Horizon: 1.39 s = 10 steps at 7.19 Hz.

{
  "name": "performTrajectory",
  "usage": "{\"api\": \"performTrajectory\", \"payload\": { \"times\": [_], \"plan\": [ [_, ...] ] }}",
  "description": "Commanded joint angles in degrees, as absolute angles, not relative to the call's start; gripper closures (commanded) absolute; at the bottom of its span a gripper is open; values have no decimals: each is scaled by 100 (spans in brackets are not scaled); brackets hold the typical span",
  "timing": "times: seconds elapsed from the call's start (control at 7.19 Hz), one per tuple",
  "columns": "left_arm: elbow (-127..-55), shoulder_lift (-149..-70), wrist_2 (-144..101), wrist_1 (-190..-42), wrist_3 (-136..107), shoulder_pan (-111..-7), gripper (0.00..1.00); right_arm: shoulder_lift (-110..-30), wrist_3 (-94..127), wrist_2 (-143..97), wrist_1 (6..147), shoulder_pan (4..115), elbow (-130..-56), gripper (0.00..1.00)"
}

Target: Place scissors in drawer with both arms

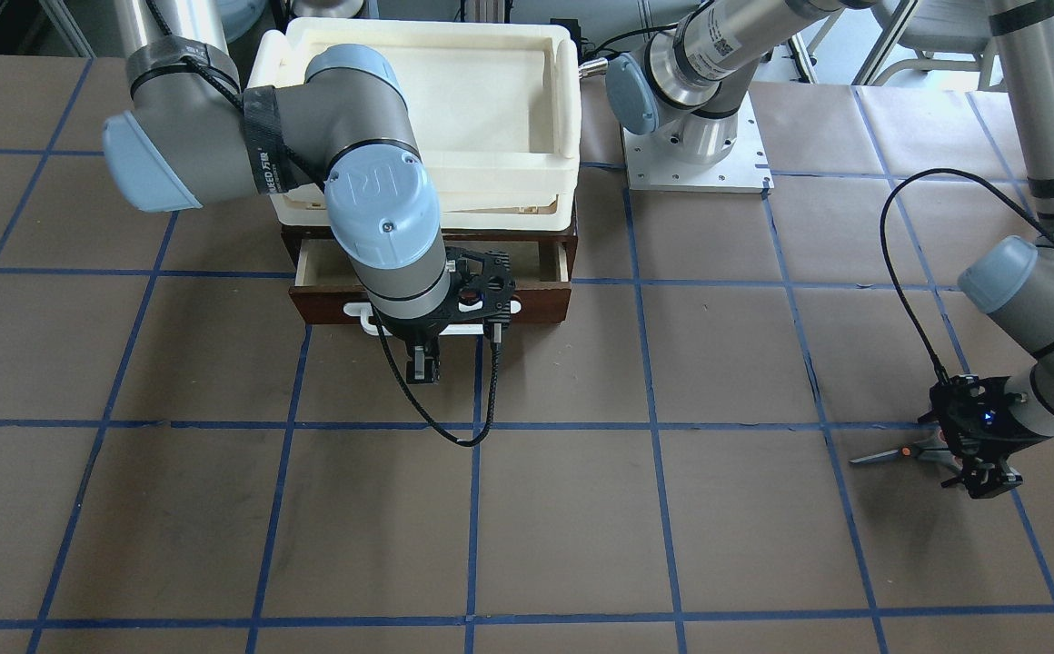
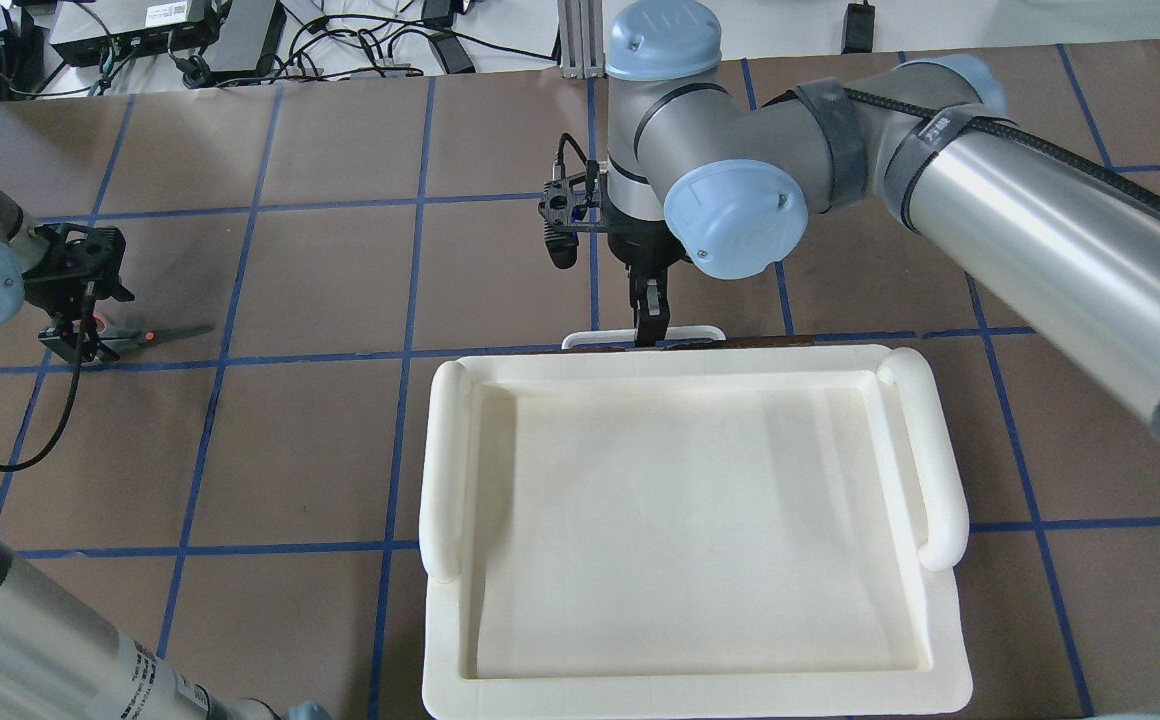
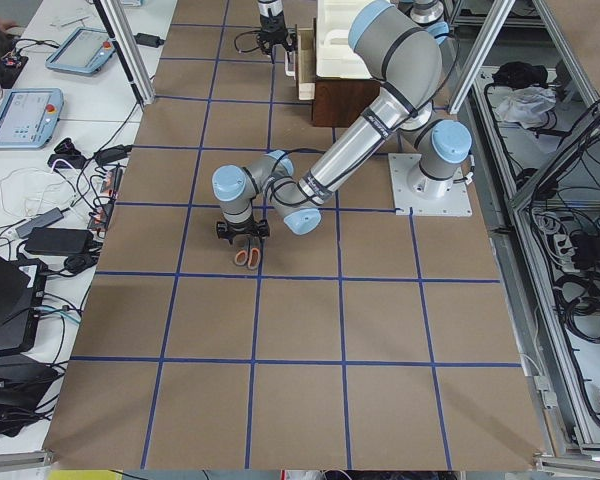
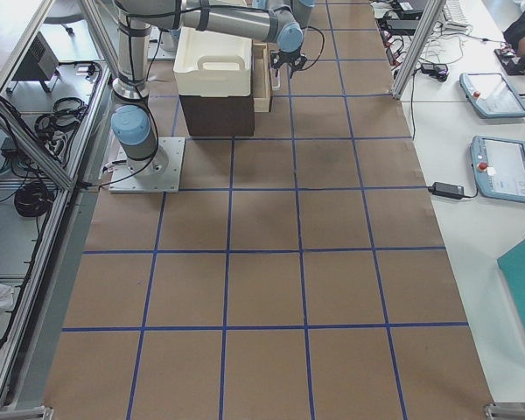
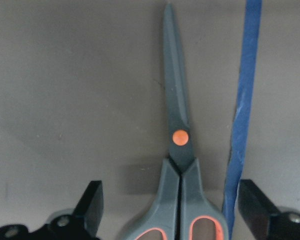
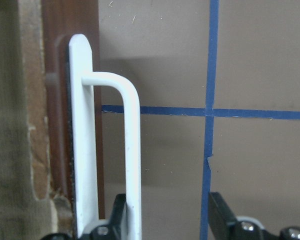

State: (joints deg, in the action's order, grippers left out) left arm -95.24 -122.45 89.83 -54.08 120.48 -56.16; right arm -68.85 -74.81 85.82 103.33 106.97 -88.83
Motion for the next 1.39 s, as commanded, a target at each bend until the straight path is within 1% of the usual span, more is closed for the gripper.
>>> {"api": "performTrajectory", "payload": {
  "times": [0.0, 0.14, 0.28, 0.56, 0.7, 0.83, 0.97, 1.25],
  "plan": [
    [-9527, -12261, 8947, -5388, 12076, -5607, 6, -6629, -7488, 8604, 10458, 10670, -8598, 38],
    [-9519, -12304, 8956, -5344, 12076, -5607, 11, -6401, -7488, 8604, 10529, 10670, -8396, 35],
    [-9527, -12305, 8956, -5344, 12067, -5607, 13, -6216, -7488, 8604, 10590, 10661, -8176, 35],
    [-9527, -12296, 8947, -5352, 12076, -5607, 22, -6100, -7514, 8596, 10600, 10504, -7990, 35],
    [-9527, -12296, 8947, -5353, 12076, -5607, 33, -6100, -7593, 8570, 10600, 10433, -7972, 35],
    [-9536, -12296, 8947, -5361, 12085, -5607, 48, -6100, -7611, 8578, 10608, 10424, -7972, 35],
    [-9536, -12287, 8947, -5361, 12085, -5607, 52, -6091, -7646, 8569, 10704, 10415, -7954, 35],
    [-9536, -12270, 8947, -5361, 12085, -5607, 53, -5986, -7638, 8543, 10871, 10415, -7928, 35]
  ]
}}
